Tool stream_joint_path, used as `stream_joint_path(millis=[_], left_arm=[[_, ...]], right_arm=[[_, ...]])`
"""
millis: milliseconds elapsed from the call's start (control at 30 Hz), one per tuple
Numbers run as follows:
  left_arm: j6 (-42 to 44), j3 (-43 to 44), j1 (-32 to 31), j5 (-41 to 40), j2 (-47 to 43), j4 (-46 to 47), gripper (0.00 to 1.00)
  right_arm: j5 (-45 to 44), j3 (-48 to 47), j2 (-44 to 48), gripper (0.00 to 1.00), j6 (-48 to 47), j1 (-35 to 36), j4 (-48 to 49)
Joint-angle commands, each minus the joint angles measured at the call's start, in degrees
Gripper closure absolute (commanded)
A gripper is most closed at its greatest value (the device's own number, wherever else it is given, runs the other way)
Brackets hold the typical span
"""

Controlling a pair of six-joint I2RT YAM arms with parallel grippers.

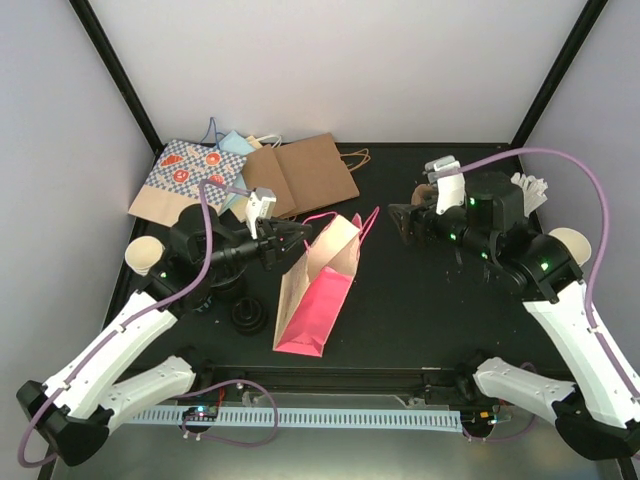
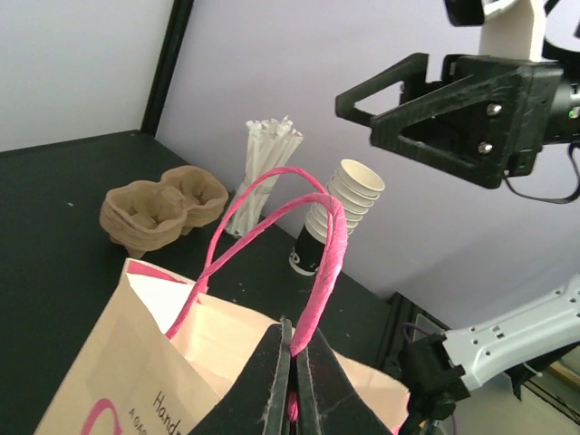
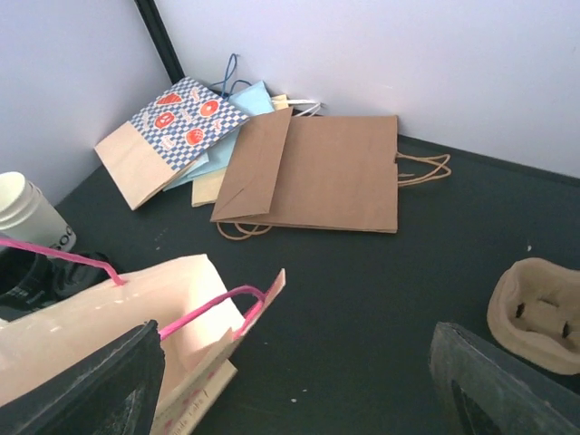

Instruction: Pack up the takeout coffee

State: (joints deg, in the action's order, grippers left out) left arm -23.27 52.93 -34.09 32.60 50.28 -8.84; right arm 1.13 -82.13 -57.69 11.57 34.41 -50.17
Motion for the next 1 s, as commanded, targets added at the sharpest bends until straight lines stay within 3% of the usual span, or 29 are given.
stream_joint_path(millis=[0, 467, 967], left_arm=[[-1.39, 1.67, 0.15, 5.47, 0.83, 4.08, 0.97], [-1.99, 3.21, 0.15, 7.47, 3.68, 4.89, 0.97], [-4.9, 7.43, -1.57, 8.21, 11.21, 10.97, 0.97]], right_arm=[[-2.14, 1.98, 2.25, 0.17, -5.51, 0.22, 2.74], [-0.93, 3.34, 4.0, 0.16, -5.59, 0.21, 2.41], [-14.54, 5.77, 7.44, 0.15, -0.42, 0.21, -1.4]])
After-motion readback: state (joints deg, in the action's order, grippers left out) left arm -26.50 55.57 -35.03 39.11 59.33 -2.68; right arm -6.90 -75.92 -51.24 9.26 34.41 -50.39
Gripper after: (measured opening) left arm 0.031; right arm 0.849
